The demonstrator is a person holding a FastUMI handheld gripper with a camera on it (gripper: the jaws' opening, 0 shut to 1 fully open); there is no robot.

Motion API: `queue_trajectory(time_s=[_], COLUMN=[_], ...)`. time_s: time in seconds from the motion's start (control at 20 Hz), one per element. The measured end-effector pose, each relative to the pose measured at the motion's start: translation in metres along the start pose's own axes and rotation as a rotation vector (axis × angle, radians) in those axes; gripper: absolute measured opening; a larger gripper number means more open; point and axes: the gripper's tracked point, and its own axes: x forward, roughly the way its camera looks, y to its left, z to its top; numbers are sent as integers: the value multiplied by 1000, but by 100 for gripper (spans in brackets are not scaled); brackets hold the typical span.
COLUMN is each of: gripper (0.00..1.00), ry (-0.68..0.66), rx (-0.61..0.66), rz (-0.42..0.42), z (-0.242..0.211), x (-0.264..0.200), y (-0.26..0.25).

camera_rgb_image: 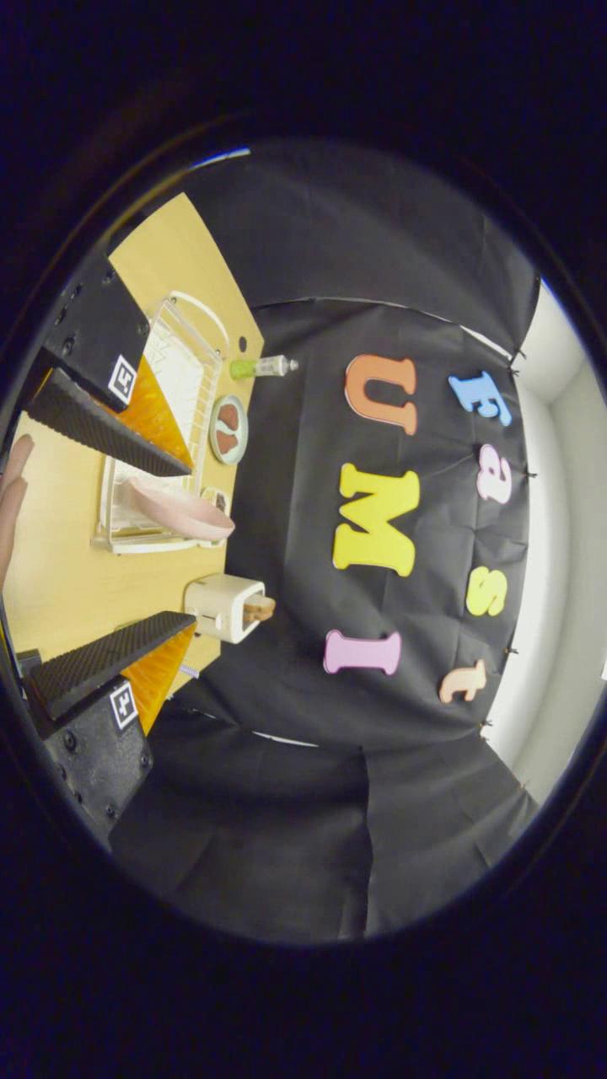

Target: Take the plate from the dish rack, then take the spoon from the basket and place it into the plate.

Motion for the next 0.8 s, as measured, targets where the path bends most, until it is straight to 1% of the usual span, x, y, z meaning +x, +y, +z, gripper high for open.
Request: queue_trajectory(time_s=[0.15,0.3,0.35,0.4,0.5,0.55,0.65,0.7,0.8], gripper=[100,99,97,93,90,89,84,69,41], ry=[126,264,298,343,445,484,556,593,709], rx=[-17,-89,-86,-90,-116,-134,-176,-162,-109], rz=[11,-9,-43,-58,-40,-52,-78,-91,-131], z=[9,17,22,25,25,28,26,20,3], x=[52,99,113,124,139,148,163,173,181], y=[11,17,13,10,16,16,9,6,-5])
